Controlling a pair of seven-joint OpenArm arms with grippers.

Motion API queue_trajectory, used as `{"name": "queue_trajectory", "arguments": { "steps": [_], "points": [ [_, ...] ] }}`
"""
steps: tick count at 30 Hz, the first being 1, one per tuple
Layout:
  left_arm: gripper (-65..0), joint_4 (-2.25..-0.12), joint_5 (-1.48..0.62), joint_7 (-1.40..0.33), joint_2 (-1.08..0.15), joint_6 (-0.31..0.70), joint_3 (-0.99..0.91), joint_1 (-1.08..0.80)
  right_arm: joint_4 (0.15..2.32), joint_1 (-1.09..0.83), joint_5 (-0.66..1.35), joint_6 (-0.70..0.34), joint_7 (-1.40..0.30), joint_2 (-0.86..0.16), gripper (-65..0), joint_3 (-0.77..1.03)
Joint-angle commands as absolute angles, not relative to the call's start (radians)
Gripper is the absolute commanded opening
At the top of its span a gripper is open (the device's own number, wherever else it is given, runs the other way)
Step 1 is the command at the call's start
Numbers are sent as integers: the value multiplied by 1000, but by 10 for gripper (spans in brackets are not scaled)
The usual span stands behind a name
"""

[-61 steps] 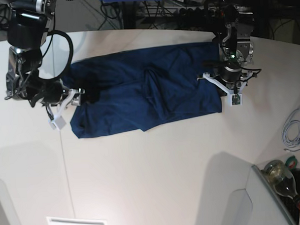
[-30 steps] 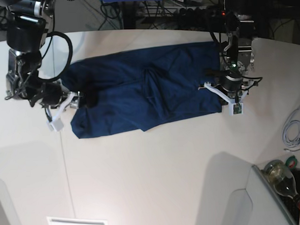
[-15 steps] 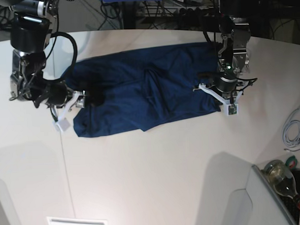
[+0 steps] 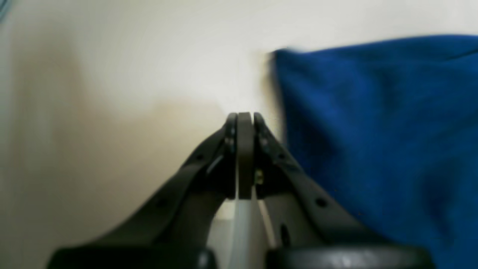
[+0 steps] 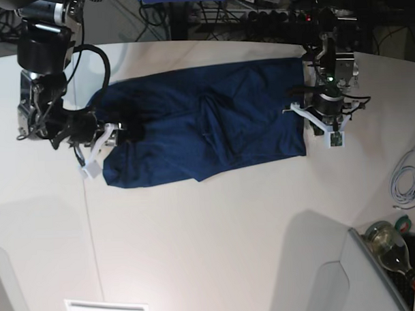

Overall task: Layout the t-shirt on the table in an organized manner, then fold the t-shirt properly
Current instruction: 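Pull the held shirt ends apart to straighten the shirt, then fold both held shirt ends inward toward the shirt middle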

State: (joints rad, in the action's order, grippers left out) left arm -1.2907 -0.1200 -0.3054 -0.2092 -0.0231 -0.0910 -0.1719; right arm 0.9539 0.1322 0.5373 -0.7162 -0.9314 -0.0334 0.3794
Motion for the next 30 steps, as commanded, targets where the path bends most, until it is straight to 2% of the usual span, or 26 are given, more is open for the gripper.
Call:
{"name": "queue_trajectory", "arguments": {
  "steps": [1,4,7,9,17,26,30],
  "points": [
    [-650,-1297,-119,-288,-214,-24,-93,-176,955,137,489,-698,-970,-38,-366,375],
    [-650,-1236,-119,-280,-211,-24,-90,-174,957,151,489,-698,-970,-38,-437,375],
    [-650,-1188,-119,-225,-197,-24,-81,-165,964,159,486,-698,-970,-36,-581,377],
    [-650,-1182,-119,-216,-168,-24,-79,-143,995,159,486,-698,-981,-36,-627,377],
    [-650,-1188,-119,-216,-136,-24,47,-114,1276,122,486,-698,-1127,30,-638,371],
    [-650,-1184,-119,-216,-85,-24,74,-85,1520,39,486,-697,-1181,87,-638,211],
    [-650,-1188,-119,-216,-65,-24,99,-81,1555,38,489,-625,-1176,104,-638,124]
  ]
}}
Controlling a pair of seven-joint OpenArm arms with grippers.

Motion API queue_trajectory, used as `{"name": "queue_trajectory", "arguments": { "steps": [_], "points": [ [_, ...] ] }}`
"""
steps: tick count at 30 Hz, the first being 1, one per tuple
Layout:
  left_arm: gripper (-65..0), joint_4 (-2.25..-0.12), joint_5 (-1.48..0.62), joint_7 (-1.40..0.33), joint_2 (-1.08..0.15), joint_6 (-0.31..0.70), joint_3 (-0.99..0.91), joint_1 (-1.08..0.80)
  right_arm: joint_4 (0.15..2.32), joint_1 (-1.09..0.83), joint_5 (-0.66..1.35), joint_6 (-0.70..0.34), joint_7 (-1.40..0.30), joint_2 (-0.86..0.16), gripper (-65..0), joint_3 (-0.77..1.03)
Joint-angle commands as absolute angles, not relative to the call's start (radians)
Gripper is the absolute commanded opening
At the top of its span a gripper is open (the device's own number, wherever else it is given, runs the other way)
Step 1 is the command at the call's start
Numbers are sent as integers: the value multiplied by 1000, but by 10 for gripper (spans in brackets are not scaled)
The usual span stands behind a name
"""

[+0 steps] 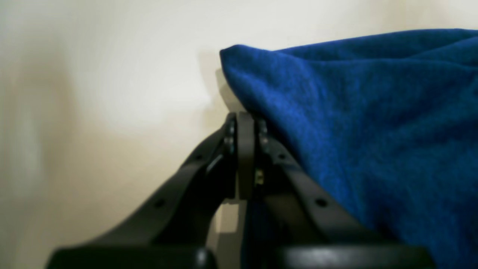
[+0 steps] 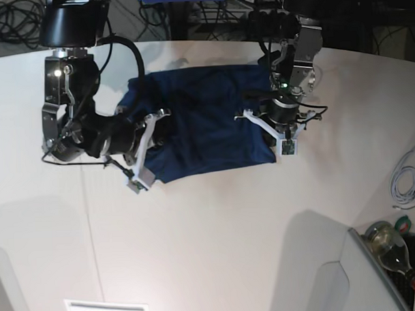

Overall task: Layout the t-shirt on the table in an organized manner, then fold the t-shirt properly
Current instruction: 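Fold both held shirt ends inward toward the shirt middle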

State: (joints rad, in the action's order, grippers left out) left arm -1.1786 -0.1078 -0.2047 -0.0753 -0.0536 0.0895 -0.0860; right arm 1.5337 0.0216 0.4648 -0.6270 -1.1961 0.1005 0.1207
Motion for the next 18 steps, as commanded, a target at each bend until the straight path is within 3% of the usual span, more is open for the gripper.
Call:
{"name": "queue_trajectory", "arguments": {
  "steps": [1,10,18],
  "points": [
    [-650,-1188,-119,-216,-65,-24,116,-81,1558,38,489,-619,-1173,105,-638,104],
    [-650,-1188,-119,-216,-64,-24,159,-82,1520,44,489,-529,-1090,116,-638,-33],
    [-650,-1188,-119,-216,-64,-24,154,-79,1349,81,490,-529,-992,120,-638,-116]
  ]
}}
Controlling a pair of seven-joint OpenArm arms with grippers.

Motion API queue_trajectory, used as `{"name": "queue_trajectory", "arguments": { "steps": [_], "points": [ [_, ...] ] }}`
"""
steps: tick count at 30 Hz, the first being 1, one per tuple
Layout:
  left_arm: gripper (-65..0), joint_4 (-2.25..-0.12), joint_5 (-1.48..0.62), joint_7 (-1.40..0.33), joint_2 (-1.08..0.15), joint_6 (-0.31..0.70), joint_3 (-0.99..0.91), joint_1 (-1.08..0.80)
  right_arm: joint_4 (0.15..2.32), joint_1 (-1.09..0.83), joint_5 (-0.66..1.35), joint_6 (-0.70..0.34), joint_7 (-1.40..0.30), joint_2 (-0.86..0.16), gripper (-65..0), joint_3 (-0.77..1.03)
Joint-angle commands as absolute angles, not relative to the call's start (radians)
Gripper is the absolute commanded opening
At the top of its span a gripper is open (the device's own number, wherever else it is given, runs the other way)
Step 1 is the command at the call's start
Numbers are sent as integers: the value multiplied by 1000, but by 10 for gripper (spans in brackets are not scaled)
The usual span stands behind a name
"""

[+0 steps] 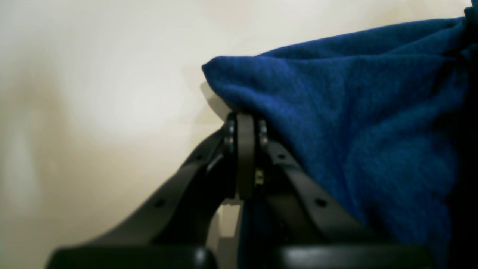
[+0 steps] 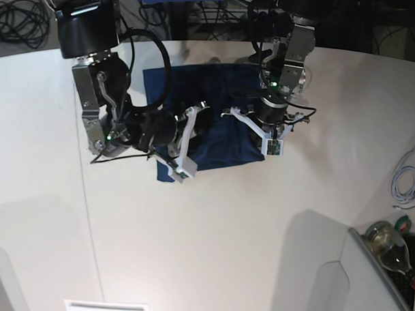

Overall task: Layout the t-shirt on the table in an organized manner, then fold the t-shirt properly
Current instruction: 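Fold both held shirt ends inward toward the shirt middle, then release the shirt with the left gripper and lift it away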

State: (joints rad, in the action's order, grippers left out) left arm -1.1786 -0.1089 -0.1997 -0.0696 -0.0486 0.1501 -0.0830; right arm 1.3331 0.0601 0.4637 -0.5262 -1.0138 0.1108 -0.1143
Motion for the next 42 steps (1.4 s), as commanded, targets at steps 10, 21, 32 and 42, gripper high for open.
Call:
{"name": "queue_trajectory", "arguments": {
  "steps": [10,21,32,42],
  "points": [
    [-650,-1187,-119,-216,-64,-24,157,-79,1342,90,490,-472,-949,122,-636,-176],
    [-650,-1188,-119,-216,-71,-24,151,-76,1264,104,490,-470,-918,130,-630,-180],
    [-650,-1239,-120,-216,-74,-24,148,-85,1268,104,490,-470,-921,131,-635,-180],
    [-650,-1242,-120,-217,-90,-24,148,-85,1270,104,490,-470,-921,131,-635,-182]
  ]
}}
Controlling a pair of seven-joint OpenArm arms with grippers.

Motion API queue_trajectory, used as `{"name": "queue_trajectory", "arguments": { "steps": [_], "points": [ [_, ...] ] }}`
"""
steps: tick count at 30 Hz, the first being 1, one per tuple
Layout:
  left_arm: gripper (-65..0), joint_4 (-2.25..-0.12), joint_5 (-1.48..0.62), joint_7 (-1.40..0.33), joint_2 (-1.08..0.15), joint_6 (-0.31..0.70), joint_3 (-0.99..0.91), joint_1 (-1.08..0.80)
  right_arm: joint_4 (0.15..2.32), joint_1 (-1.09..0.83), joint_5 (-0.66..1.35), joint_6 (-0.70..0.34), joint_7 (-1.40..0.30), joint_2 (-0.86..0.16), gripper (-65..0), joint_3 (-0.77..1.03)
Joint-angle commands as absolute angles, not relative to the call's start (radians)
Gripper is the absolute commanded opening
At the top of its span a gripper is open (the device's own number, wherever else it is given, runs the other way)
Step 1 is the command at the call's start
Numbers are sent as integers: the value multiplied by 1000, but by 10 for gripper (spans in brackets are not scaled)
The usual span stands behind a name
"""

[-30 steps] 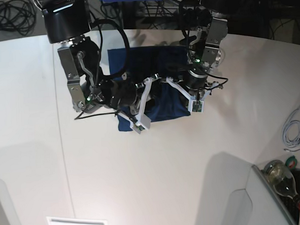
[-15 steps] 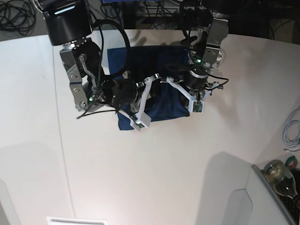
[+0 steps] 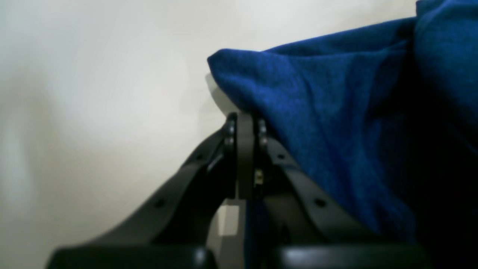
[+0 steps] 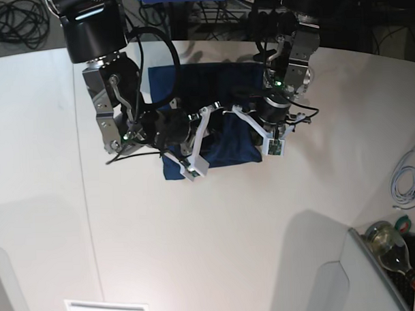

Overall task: Layout the t-shirt on the table in an organized manner, then fold the t-shirt properly
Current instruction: 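Release the shirt with the left gripper and lift it away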

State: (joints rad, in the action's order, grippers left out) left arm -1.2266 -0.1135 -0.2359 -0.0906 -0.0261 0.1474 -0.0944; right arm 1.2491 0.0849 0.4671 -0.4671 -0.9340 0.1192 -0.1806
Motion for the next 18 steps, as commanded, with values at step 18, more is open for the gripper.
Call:
{"name": "queue_trajectory", "arguments": {
  "steps": [18],
  "points": [
    [-650,-1242,-120,-217,-97,-24,148,-85,1438,48,490,-426,-995,133,-638,-182]
  ]
}}
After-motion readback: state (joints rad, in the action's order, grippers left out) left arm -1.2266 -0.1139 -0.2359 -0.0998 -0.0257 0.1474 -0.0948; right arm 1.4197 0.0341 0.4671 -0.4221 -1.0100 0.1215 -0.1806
